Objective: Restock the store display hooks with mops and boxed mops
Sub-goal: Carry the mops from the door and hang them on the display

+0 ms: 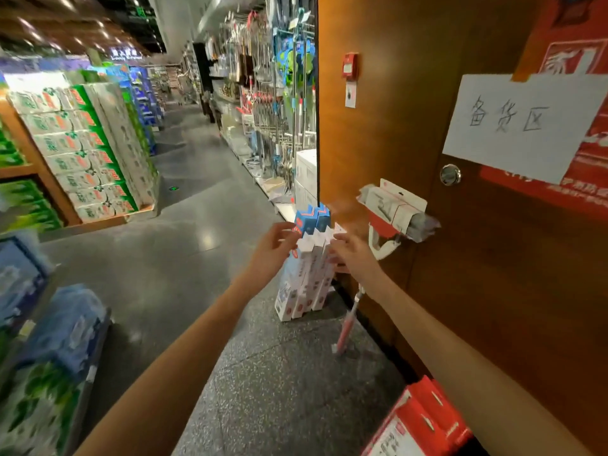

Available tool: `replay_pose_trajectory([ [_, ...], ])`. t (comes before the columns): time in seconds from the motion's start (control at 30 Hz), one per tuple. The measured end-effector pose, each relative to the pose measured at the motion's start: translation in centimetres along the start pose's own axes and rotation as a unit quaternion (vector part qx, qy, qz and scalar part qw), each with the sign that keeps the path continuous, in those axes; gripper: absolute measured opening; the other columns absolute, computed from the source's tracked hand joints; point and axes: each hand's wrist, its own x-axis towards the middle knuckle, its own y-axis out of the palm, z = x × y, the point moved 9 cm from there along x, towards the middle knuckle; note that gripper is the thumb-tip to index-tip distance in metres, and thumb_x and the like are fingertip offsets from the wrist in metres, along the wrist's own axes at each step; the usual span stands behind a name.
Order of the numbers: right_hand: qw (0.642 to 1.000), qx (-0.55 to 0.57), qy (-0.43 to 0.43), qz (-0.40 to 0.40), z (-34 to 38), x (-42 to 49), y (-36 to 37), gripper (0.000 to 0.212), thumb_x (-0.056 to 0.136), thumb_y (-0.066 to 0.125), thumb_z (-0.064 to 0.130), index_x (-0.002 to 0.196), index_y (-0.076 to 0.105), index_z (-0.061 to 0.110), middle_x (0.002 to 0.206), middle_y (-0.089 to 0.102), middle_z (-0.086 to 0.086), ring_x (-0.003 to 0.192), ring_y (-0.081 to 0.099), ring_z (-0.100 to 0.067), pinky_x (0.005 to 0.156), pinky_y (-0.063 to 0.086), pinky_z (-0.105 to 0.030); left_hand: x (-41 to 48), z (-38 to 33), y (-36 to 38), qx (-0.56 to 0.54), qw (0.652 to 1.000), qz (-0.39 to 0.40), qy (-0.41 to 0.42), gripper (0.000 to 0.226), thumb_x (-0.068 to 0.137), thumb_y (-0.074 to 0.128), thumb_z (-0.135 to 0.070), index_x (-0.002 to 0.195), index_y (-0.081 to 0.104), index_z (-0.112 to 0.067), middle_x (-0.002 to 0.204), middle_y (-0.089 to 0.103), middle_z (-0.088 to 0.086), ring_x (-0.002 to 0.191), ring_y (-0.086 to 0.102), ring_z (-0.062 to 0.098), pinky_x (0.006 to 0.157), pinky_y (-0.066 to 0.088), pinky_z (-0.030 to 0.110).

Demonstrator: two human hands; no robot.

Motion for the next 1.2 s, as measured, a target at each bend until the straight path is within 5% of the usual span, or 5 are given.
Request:
replay_pose_trajectory([
  [0.17,0.998,-0.021,0.061,-0.022,-3.6,11.2,-1.2,0.037,0.096,0.052,0.038,0.124,0.049,0.014,0.115,0.064,-0.007,0.101,0.065,-0.023,0.093,0.053,-0.045,13.2,4.4,3.0,0.014,0.998,0.056,-0.03,0.017,0.098,0.047,-0.027,0.113,0.05,-0.023,0.111,0.061,0.007,0.095,0.06,0.019,0.082,0.048,0.032],
  [0.43,0.985,-0.012,0.136,-0.105,-11.1,24.5,-6.1,0.028,0.097,0.051,0.028,0.123,0.048,0.017,0.111,0.059,-0.003,0.099,0.062,-0.018,0.08,0.054,-0.026,30.1,14.5,10.5,0.057,0.981,0.178,-0.058,0.029,0.098,0.046,-0.032,0.124,0.049,-0.019,0.118,0.061,0.004,0.107,0.06,0.022,0.091,0.05,0.036],
  [0.73,0.914,0.061,0.276,-0.293,-22.6,35.3,-11.4,0.033,0.095,0.055,0.026,0.126,0.05,0.013,0.103,0.058,-0.003,0.077,0.059,-0.011,0.057,0.044,-0.021,43.1,26.4,21.5,0.069,0.915,0.385,-0.098,0.029,0.097,0.048,-0.034,0.124,0.048,-0.022,0.115,0.057,-0.006,0.102,0.056,0.012,0.068,0.043,0.009],
  [0.9,0.874,0.054,0.337,-0.345,-28.3,36.7,-13.3,0.038,0.092,0.058,0.031,0.123,0.052,0.01,0.112,0.062,-0.006,0.097,0.063,-0.019,0.089,0.054,-0.039,47.2,31.3,27.2,0.067,0.891,0.436,-0.111,0.034,0.094,0.056,-0.027,0.125,0.049,-0.016,0.116,0.06,0.003,0.104,0.057,0.017,0.082,0.047,0.022],
  [1.2,0.853,0.034,0.371,-0.366,-42.0,37.1,-16.4,0.054,0.086,0.065,0.039,0.13,0.048,0.012,0.108,0.06,-0.001,0.102,0.06,-0.019,0.093,0.051,-0.039,45.0,45.2,39.4,0.082,0.844,0.514,-0.128,0.041,0.087,0.065,-0.011,0.117,0.038,-0.02,0.096,0.049,-0.016,0.087,0.051,-0.001,0.062,0.043,0.007],
])
